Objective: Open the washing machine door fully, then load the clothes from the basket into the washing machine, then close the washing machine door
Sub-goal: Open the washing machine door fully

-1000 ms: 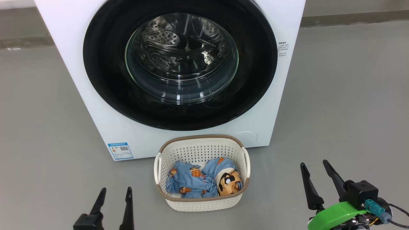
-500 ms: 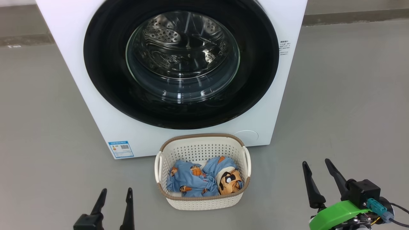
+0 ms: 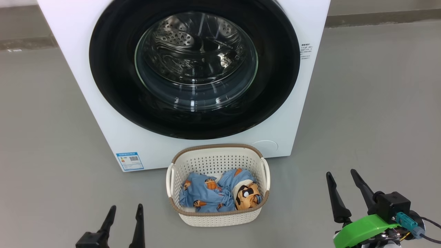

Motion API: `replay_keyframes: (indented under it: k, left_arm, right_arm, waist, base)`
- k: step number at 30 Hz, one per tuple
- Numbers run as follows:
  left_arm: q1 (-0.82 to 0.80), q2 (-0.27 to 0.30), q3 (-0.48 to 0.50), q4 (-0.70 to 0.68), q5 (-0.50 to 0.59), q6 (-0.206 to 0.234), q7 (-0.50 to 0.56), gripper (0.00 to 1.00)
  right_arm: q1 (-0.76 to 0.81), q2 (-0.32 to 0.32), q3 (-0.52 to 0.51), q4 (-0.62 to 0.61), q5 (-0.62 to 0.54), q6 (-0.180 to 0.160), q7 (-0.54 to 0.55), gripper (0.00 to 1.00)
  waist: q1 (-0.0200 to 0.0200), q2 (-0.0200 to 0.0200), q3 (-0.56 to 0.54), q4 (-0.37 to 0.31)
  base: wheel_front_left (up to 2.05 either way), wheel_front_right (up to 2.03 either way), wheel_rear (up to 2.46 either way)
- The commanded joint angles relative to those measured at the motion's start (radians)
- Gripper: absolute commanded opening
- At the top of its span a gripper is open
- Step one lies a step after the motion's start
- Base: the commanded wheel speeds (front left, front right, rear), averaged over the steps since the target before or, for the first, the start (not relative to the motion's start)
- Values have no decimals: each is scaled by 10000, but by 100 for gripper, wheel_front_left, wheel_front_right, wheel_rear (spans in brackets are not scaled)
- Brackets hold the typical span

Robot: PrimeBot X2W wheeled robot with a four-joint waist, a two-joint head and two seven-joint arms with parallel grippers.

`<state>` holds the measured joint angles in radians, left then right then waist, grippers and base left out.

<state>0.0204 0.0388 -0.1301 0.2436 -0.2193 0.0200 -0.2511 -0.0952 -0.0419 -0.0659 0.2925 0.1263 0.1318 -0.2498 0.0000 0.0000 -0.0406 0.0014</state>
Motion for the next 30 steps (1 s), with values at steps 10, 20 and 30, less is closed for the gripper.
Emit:
replay_keyframes:
  k: [10, 20, 30]
  left_arm:
    - [-394, 114, 263, -192, 31, -82, -107, 100]
    - [-383, 114, 295, -226, -23, -67, -107, 100]
    - [-415, 114, 338, -245, -96, 61, -107, 100]
  right_arm:
    - [-397, -83, 212, -231, -3, -11, -120, 100]
    - [-391, -83, 238, -215, 19, -11, -120, 100]
    - [-399, -83, 240, -182, 66, -11, -120, 100]
  waist:
    - [0, 0, 52, 27]
    - [0, 0, 75, 10]
    - [0, 0, 129, 41]
  base:
    - [52, 52, -105]
    - [128, 106, -234]
    - [124, 89, -213]
